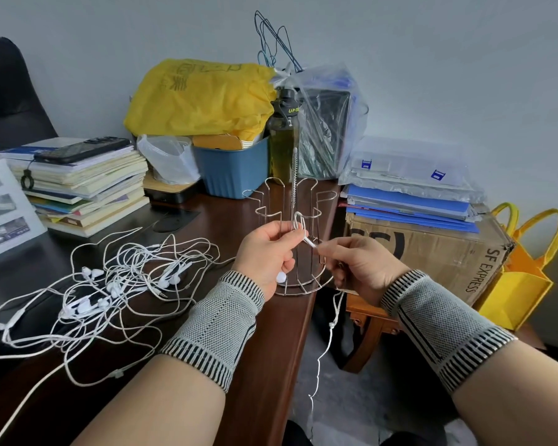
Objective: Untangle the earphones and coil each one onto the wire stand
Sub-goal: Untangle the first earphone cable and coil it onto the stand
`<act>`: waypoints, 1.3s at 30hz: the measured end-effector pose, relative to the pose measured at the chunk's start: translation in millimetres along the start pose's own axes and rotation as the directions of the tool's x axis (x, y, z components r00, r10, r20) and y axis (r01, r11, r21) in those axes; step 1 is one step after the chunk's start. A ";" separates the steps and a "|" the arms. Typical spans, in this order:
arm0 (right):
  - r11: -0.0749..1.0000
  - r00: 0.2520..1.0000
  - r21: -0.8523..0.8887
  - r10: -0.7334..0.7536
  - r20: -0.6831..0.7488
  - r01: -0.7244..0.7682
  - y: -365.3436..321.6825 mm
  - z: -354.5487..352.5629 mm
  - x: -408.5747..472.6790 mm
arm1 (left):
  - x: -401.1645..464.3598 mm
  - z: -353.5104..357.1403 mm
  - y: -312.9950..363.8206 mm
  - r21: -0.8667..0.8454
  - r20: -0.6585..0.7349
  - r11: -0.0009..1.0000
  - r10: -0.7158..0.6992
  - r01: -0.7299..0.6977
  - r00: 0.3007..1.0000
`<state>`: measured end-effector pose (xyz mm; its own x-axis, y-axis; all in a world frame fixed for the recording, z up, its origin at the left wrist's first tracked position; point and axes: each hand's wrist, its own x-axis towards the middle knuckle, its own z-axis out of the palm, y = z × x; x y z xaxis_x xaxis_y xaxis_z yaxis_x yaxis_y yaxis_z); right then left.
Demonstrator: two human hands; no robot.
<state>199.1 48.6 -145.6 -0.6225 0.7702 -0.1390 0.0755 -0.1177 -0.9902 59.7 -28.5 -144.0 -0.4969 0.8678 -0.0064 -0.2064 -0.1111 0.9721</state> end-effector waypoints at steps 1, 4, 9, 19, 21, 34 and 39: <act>1.000 1.000 -0.025 0.013 -0.001 -0.013 -0.4 -7.3 -1.8 | 0.2 -0.3 0.1 -0.005 0.001 1.000 -0.002 0.002 1.000; 0.994 0.996 -0.086 0.066 -0.054 -0.071 -5.6 -30.2 -7.3 | 1.0 -0.5 -0.3 -0.012 0.010 1.000 -0.005 0.005 1.000; 0.953 0.976 -0.300 -0.019 -0.217 -0.048 -31.5 -37.0 -8.5 | 2.0 0.6 -3.2 0.016 -0.005 1.000 0.027 -0.027 1.000; 0.665 0.931 -0.745 -0.303 -0.202 0.055 -93.9 16.1 8.4 | 4.5 2.9 -6.2 0.063 -0.038 0.996 0.060 -0.057 0.997; 0.615 0.916 -0.787 -0.345 -0.205 0.055 -98.1 23.0 13.3 | 5.2 2.9 -5.7 0.068 -0.032 0.996 0.058 -0.055 0.998; 0.631 0.884 -0.744 -0.451 -0.120 0.221 -85.1 44.8 -4.6 | 3.9 4.1 -2.3 0.074 -0.036 0.993 0.090 -0.088 0.995; 0.327 0.735 -0.895 -0.678 0.001 0.303 -60.3 53.4 -20.7 | 1.3 6.2 1.2 0.031 -0.047 0.998 0.055 -0.054 0.997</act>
<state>165.8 6.2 -82.2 -0.5097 0.6448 0.5696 0.5333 0.7563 -0.3790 64.0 -24.5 -141.4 -0.5469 0.8364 0.0364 -0.1535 -0.1429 0.9778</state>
